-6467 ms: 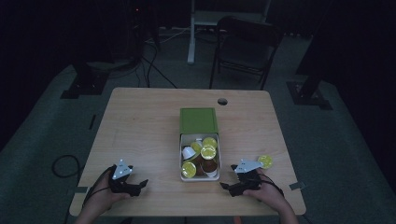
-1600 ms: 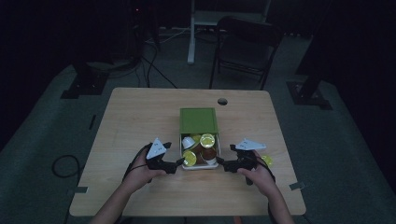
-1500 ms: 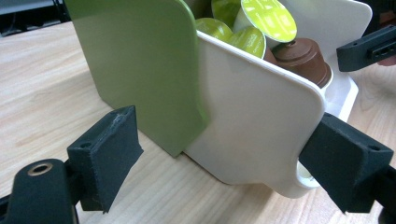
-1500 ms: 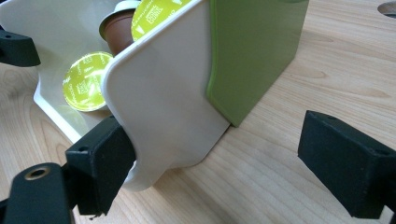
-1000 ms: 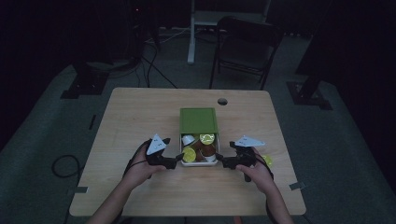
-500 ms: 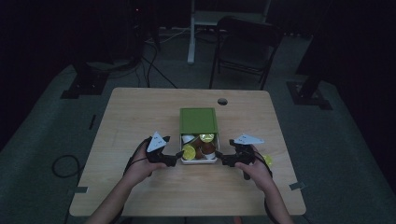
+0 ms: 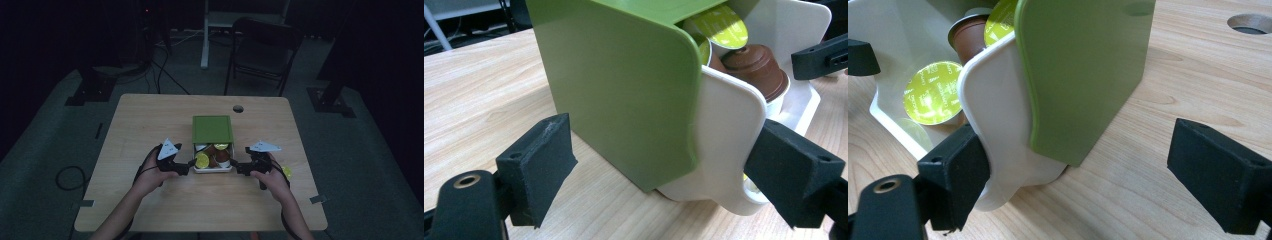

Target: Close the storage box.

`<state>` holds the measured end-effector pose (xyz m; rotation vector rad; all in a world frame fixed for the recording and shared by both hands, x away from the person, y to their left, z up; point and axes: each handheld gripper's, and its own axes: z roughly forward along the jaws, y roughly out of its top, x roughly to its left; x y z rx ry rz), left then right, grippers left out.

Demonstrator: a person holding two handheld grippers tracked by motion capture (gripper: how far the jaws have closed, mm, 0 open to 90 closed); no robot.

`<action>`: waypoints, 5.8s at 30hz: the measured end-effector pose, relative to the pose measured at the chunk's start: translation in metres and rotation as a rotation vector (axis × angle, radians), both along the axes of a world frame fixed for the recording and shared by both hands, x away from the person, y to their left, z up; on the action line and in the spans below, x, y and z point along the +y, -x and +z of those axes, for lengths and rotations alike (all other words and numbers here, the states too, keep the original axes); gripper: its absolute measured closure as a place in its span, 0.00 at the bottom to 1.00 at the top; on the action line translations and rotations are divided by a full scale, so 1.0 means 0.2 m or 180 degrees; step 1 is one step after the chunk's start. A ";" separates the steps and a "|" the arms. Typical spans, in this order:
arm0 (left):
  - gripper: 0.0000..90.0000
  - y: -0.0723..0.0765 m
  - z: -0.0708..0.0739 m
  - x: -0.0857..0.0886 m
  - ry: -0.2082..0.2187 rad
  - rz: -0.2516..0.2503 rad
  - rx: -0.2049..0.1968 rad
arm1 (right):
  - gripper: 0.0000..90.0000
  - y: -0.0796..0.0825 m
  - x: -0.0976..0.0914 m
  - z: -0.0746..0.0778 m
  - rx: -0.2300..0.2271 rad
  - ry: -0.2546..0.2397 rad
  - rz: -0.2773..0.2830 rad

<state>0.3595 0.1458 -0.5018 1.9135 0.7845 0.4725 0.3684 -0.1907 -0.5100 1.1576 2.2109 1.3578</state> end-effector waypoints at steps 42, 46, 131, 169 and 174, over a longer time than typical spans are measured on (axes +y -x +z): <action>0.16 -0.12 0.00 -0.01 -0.0001 0.0163 -0.0044 | 0.12 -0.10 0.04 -0.01 0.0061 -0.0040 -0.0327; 0.16 -0.12 0.00 -0.01 -0.0005 0.0164 -0.0048 | 0.12 -0.10 0.04 -0.02 0.0062 -0.0031 -0.0340; 0.16 0.23 -0.10 0.43 -0.0162 0.0875 0.0375 | 0.13 0.23 -0.19 -0.16 0.0127 0.0508 -0.0429; 0.16 0.40 -0.17 0.76 -0.0427 0.1502 0.0727 | 0.12 0.23 -0.21 -0.20 0.0315 0.0789 -0.0403; 0.16 0.41 -0.19 0.78 -0.0431 0.1576 0.0795 | 0.12 0.23 -0.21 -0.20 0.0314 0.0790 -0.0403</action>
